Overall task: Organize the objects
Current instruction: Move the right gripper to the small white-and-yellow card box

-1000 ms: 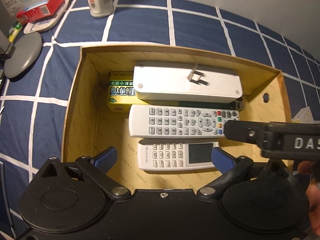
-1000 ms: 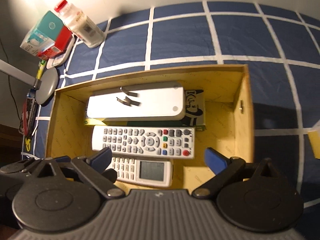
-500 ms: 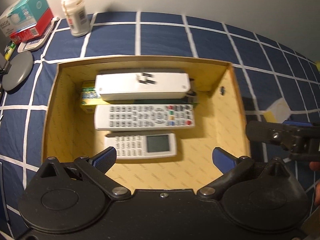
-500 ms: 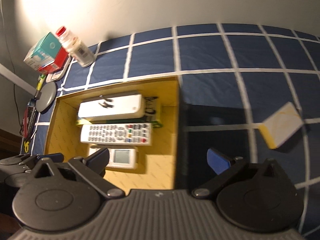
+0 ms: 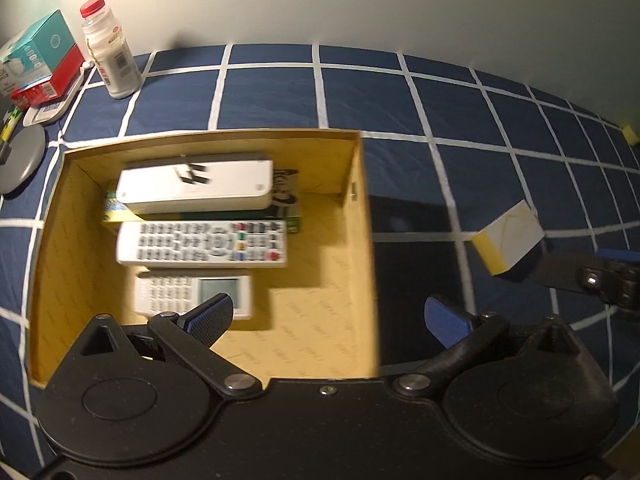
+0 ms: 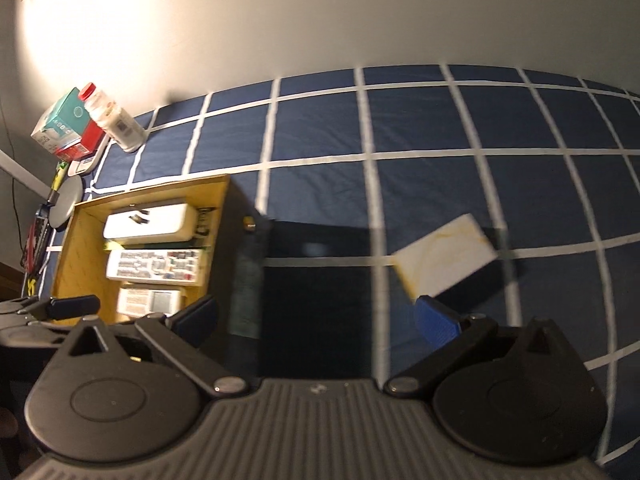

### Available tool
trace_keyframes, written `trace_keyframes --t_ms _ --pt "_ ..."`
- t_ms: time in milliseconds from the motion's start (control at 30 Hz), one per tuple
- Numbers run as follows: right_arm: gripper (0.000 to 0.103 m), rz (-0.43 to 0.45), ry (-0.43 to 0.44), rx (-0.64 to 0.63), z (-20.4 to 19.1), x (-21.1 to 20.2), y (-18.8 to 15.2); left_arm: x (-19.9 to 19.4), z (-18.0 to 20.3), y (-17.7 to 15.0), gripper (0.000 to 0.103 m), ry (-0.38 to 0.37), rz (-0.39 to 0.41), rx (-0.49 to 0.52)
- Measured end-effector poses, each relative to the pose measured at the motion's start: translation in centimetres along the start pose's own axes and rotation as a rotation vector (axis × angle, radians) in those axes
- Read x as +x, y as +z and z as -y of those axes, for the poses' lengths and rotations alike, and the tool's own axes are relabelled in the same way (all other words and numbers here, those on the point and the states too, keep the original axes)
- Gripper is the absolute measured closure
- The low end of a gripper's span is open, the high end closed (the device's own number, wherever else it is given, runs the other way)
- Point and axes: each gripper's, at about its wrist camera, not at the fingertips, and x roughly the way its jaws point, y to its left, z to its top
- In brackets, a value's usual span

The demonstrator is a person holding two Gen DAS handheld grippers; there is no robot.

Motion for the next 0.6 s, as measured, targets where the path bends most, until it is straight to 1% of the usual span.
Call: trace_keyframes --t_ms 133,333,533,600 --pt "0.000 -0.018 0.000 -0.049 4.1 -0.8 0.8 0.7 3.6 -0.4 0.000 0.017 0.005 -0.046" --pt "0.000 -0.067 0.011 -0.135 9.2 -0.2 2.2 2.5 7.5 -1.3 0.000 0.041 -0.005 -0.145" --pt "0.000 -0.120 0.031 -0.204 12.0 1.6 3.7 4.7 10.0 -1.7 0.000 0.066 -0.039 -0.213" --pt "0.000 -0.135 0.053 -0.215 12.6 2.3 4.3 5.4 10.5 -1.5 0.000 0.079 -0.049 -0.239"
